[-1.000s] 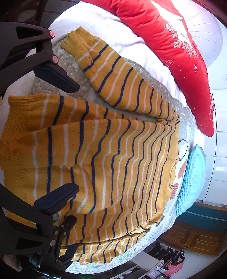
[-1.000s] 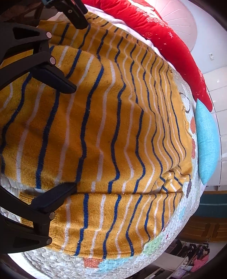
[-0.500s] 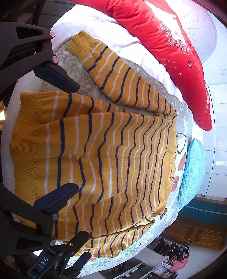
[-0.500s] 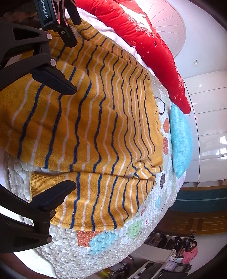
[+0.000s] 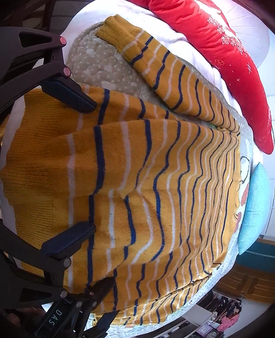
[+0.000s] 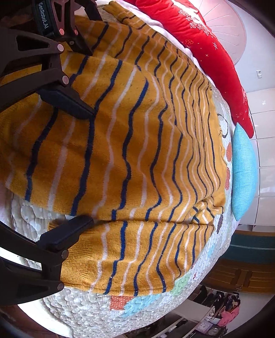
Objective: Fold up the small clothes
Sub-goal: 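Move the right gripper toward a sleeve of the yellow striped sweater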
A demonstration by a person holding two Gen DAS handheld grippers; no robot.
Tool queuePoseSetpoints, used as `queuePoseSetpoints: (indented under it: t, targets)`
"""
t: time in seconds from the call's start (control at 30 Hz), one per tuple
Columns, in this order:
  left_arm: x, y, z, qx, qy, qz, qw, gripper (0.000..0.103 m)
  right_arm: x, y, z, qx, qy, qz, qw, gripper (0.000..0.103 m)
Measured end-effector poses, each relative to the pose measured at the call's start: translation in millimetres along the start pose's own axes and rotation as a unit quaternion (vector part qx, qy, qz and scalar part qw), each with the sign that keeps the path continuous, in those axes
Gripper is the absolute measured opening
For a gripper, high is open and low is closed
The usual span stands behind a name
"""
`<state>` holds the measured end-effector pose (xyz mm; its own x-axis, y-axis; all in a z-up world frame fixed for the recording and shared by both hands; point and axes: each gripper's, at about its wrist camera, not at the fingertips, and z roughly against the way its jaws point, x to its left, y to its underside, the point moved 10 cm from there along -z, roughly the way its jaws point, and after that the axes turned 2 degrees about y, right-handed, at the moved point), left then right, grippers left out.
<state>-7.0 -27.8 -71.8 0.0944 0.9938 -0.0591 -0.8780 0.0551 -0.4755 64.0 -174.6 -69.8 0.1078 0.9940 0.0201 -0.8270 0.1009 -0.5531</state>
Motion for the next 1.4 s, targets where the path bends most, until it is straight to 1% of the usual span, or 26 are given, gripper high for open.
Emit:
queuePoseSetpoints:
  t: [0.13, 0.27, 0.53, 0.57, 0.63, 0.7, 0.73, 0.8, 0.83, 0.87, 0.93, 0.97, 1.03, 1.1, 1.13, 1.17, 1.2, 1.23, 1.27, 1.3, 1.33, 1.37, 1.4]
  targets:
    - [1.6, 1.5, -3.0, 0.005, 0.002, 0.001, 1.0000, 0.103, 0.1, 1.1, -2.4, 0.003, 0.002, 0.000, 1.000, 0.097]
    - [2.4, 0.4, -4.8, 0.009, 0.001, 0.002, 1.0000, 0.103, -2.2, 2.2, -6.1, 0.007, -0.009, -0.007, 1.000, 0.098]
    - [3.2, -1.3, -6.6, 0.007, 0.002, 0.003, 1.0000, 0.103, 0.3, 2.5, -5.0, 0.001, -0.014, 0.006, 1.000, 0.099]
    - [3.4, -1.2, -7.0, 0.008, 0.002, 0.003, 1.0000, 0.103, 0.9, 0.2, -0.2, -0.004, -0.024, 0.009, 1.000, 0.097]
    - [3.4, -1.0, -7.5, 0.008, 0.001, 0.000, 1.0000, 0.103, -1.2, -9.0, 21.7, -0.038, -0.044, 0.025, 0.998, 0.093]
    - [3.2, -1.1, -8.4, 0.009, 0.002, -0.001, 1.0000, 0.103, -16.6, -21.4, 47.9, -0.079, -0.032, 0.039, 0.996, 0.093]
    - [3.4, -1.4, -9.0, 0.009, 0.002, -0.001, 1.0000, 0.103, -27.6, -25.6, 58.1, -0.091, -0.025, 0.040, 0.995, 0.093]
    - [3.8, -1.9, -10.5, 0.009, 0.000, 0.001, 1.0000, 0.103, -53.9, -29.8, 66.7, -0.091, -0.012, 0.030, 0.995, 0.088]
    - [3.6, -2.3, -11.1, 0.009, -0.003, 0.002, 1.0000, 0.103, -66.9, -30.1, 65.4, -0.085, -0.007, 0.023, 0.996, 0.077]
    - [3.4, -2.7, -11.8, 0.008, -0.007, 0.002, 0.9999, 0.103, -79.1, -28.1, 61.8, -0.075, -0.001, 0.016, 0.997, 0.063]
    - [3.5, -2.3, -12.4, 0.008, -0.012, 0.002, 0.9999, 0.103, -97.8, -22.3, 51.3, -0.051, 0.004, 0.003, 0.999, 0.053]
    - [3.4, -1.9, -12.4, 0.008, -0.013, 0.001, 0.9999, 0.103, -100.5, -19.9, 48.1, -0.046, -0.003, -0.003, 0.999, 0.053]
    - [3.2, -1.6, -12.5, 0.008, -0.015, 0.001, 0.9998, 0.103, -94.0, -16.1, 43.9, -0.042, -0.025, 0.001, 0.999, 0.053]
    - [3.9, -1.1, -12.5, 0.010, -0.016, 0.000, 0.9998, 0.103, -77.7, -9.4, 34.8, -0.031, -0.032, 0.032, 0.999, 0.054]
    - [4.2, -1.1, -12.5, 0.010, -0.017, 0.000, 0.9998, 0.103, -69.8, -4.3, 29.2, -0.026, -0.026, 0.050, 0.998, 0.055]
    - [4.3, -1.2, -12.5, 0.010, -0.017, 0.000, 0.9998, 0.103, -64.5, 1.3, 20.5, -0.020, -0.010, 0.073, 0.997, 0.055]
    - [4.3, -1.2, -12.5, 0.011, -0.017, 0.000, 0.9998, 0.103, -63.2, 5.5, 11.7, -0.013, 0.015, 0.095, 0.995, 0.054]
    - [4.2, -1.1, -12.7, 0.012, -0.018, -0.001, 0.9998, 0.103, -63.8, 8.1, 8.7, -0.014, 0.028, 0.109, 0.994, 0.047]
    - [3.9, -1.2, -12.7, 0.014, -0.018, -0.001, 0.9997, 0.103, -63.7, 5.2, 11.4, -0.023, 0.028, 0.110, 0.993, 0.021]
    - [3.6, -1.5, -12.7, 0.017, -0.015, -0.001, 0.9997, 0.103, -67.5, -0.2, 15.4, -0.024, 0.027, 0.101, 0.994, 0.014]
    - [3.8, -1.6, -12.3, 0.020, -0.012, -0.002, 0.9997, 0.103, -75.7, -6.5, 21.8, -0.029, 0.022, 0.088, 0.995, 0.014]
    - [3.8, -1.8, -11.3, 0.022, -0.010, -0.003, 0.9997, 0.103, -86.5, -18.1, 30.2, -0.045, 0.014, 0.066, 0.997, 0.014]
    - [3.7, -2.7, -9.7, 0.023, -0.006, -0.003, 0.9997, 0.103, -101.3, -29.8, 36.9, -0.057, 0.023, 0.048, 0.997, 0.014]
